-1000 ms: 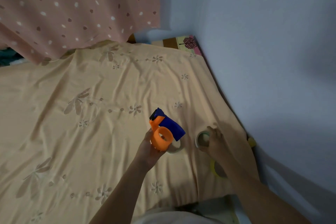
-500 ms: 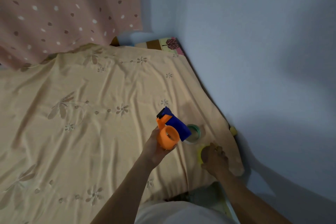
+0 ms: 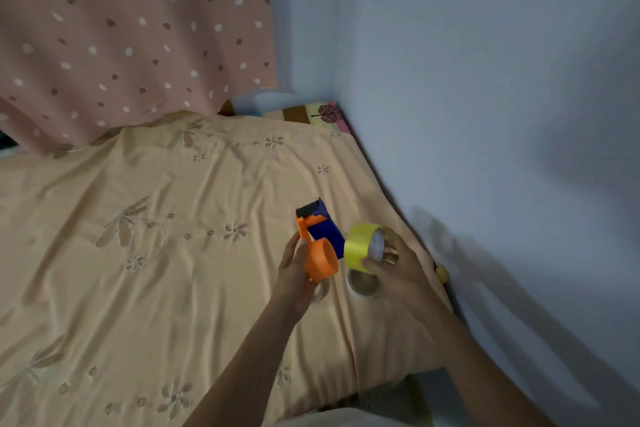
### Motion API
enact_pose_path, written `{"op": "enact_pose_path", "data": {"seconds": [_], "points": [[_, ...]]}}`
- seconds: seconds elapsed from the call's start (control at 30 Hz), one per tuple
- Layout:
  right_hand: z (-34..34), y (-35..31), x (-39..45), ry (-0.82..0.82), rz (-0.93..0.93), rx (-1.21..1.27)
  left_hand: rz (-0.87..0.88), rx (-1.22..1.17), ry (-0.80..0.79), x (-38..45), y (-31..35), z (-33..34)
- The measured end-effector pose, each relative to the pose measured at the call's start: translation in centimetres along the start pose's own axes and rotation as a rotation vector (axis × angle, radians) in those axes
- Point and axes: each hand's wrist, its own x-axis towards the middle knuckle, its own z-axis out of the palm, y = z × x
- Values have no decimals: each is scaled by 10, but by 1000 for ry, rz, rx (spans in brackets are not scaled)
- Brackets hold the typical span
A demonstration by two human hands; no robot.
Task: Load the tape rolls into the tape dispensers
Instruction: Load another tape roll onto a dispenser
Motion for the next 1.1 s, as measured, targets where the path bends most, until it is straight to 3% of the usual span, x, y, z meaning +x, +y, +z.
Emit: {"op": "enact_pose_path", "data": {"seconds": [0.07,0.17,0.3,0.63,0.87,1.0,1.1], "points": [[6,-16,0,-118,-34,-8,66,-12,-70,-2,6,12],[9,-30,5,-98,-34,-16,116,-8,-97,-2,13,19],[9,-38,13,-199,-14,-46,120,-16,-92,-6,21,19],[29,-50,13,-127,37,-57,-2,-120,-184,-20,30,32],[29,-61,14,-191,-21,-159,82,42,-316,-17,31,22],[31,-67,19,-272,-69,-229,136,72,-256,-8,34,17],[33,-67,29,-107,-139,-386,129,21,-197,-2,35,11]]}}
